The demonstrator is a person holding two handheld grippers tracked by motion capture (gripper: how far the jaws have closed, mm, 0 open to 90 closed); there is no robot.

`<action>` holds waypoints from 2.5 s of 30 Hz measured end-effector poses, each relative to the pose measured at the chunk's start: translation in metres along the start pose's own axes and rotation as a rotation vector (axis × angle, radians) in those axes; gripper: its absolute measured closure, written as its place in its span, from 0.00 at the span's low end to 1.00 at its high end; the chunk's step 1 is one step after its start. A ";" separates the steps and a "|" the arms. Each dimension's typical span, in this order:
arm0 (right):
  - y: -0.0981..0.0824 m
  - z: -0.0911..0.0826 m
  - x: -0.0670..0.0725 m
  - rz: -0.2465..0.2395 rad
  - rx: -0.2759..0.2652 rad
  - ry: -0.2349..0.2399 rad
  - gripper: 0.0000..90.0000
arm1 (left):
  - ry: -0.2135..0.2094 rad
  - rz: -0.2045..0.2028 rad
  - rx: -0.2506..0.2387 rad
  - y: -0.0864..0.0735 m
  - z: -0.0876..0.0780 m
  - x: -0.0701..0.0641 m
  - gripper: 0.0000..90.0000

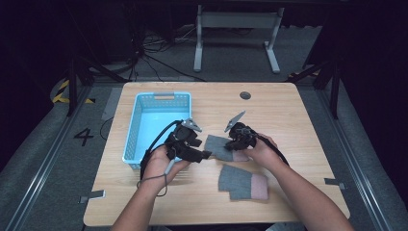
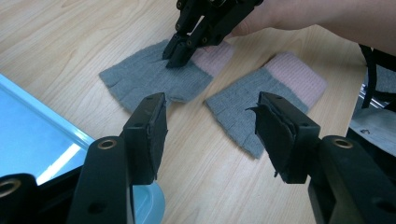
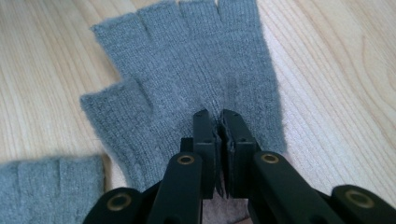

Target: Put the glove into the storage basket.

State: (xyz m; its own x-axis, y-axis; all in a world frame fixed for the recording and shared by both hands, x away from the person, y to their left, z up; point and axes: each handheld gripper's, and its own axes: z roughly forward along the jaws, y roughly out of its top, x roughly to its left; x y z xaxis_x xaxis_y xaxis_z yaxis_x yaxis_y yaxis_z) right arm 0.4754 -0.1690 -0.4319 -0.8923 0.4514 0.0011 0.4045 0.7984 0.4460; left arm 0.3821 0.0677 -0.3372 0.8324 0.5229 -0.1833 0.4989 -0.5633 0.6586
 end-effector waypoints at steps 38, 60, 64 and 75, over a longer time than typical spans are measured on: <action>-0.055 -0.119 0.033 0.162 -0.228 -0.038 0.95 | -0.010 0.002 0.003 0.003 0.001 0.002 0.49; -0.074 -0.105 0.080 0.110 -0.142 -0.013 0.94 | -0.031 0.026 0.025 0.010 0.012 -0.004 0.50; -0.071 -0.098 0.087 0.087 -0.095 -0.018 0.94 | -0.031 0.024 0.024 0.010 0.011 -0.003 0.50; -0.069 -0.089 0.089 0.080 -0.046 0.011 0.94 | -0.030 0.025 0.025 0.010 0.011 -0.003 0.50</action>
State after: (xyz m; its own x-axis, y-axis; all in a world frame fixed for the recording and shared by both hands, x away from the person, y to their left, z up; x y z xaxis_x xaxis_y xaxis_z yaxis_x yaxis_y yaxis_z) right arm 0.3505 -0.2197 -0.3833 -0.8597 0.5085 0.0483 0.4654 0.7408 0.4844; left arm 0.3876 0.0536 -0.3387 0.8513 0.4893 -0.1891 0.4834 -0.5917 0.6451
